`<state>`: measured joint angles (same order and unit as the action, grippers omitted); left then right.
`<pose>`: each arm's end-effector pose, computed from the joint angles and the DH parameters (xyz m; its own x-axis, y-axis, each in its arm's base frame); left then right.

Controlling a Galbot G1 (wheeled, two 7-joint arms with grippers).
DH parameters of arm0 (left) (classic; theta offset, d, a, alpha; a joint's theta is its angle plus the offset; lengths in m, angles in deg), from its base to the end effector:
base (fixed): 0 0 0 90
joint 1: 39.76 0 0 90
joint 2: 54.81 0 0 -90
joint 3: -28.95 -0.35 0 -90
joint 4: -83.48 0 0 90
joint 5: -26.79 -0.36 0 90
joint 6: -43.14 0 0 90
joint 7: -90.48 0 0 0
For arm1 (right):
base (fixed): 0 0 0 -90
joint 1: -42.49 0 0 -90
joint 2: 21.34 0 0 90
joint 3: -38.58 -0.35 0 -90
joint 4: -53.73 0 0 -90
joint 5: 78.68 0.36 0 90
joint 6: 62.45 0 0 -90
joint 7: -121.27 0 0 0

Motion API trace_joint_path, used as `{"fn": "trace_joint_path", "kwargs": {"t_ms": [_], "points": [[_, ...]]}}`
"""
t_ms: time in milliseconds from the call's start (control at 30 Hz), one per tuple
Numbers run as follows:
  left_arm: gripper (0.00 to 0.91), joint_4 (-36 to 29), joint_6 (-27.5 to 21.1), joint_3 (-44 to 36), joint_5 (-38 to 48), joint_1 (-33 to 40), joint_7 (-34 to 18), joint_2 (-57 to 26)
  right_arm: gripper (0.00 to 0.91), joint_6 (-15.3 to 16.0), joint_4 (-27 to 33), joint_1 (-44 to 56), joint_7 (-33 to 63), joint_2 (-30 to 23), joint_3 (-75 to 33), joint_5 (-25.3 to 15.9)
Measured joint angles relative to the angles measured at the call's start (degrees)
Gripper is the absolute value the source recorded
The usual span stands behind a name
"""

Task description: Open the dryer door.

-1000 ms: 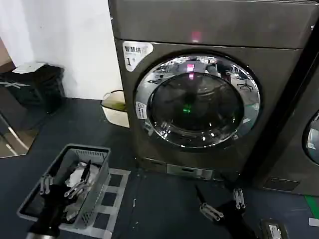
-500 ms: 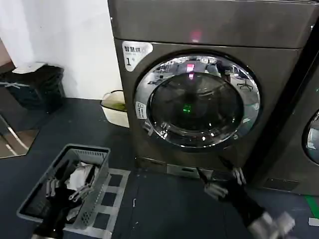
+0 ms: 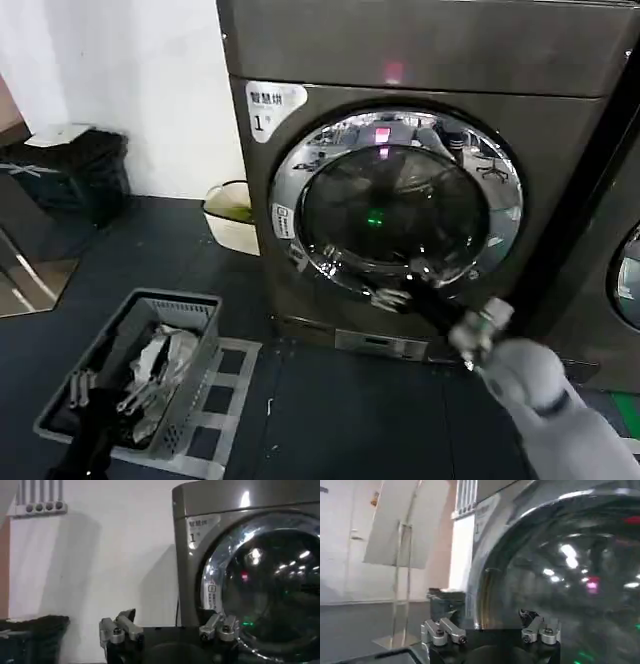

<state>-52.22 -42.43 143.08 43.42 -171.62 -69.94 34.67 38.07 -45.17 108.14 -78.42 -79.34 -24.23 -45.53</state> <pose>0.1099 0.1036 -0.2212 -0.9823 0.0614 -0.1772 0.0521 0.9970 0.0570 0.4266 -0.0181 -0.1754 -0.6793 -0.7327 -0.0418 -0.7229 0.6778 -0.1342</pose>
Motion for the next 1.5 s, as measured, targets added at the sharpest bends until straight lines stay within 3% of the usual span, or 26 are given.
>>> {"fn": "trace_joint_path", "kwargs": {"t_ms": [667,933,1167,1500], "points": [[0.907,0.15,-0.03,0.12,-0.75,-0.30,-0.24,1.24,0.907,-1.17,18.61,-16.47,-1.20,-10.04,13.00,-1.33],[0.907,-0.12,-0.14,0.67,-0.91,-0.23,-0.06,1.12,0.907,-1.59,23.14,-19.17,-1.93,-13.61,14.60,-1.12],[0.907,-0.14,-1.76,1.78,-0.11,0.41,0.04,0.41,0.907,-1.83,23.66,-19.19,-4.21,-14.90,14.56,-0.24],[0.907,1.42,-4.18,2.02,1.61,2.38,-3.44,-3.13,0.907,-1.94,19.21,-17.63,-10.73,-11.60,13.43,4.04]]}}
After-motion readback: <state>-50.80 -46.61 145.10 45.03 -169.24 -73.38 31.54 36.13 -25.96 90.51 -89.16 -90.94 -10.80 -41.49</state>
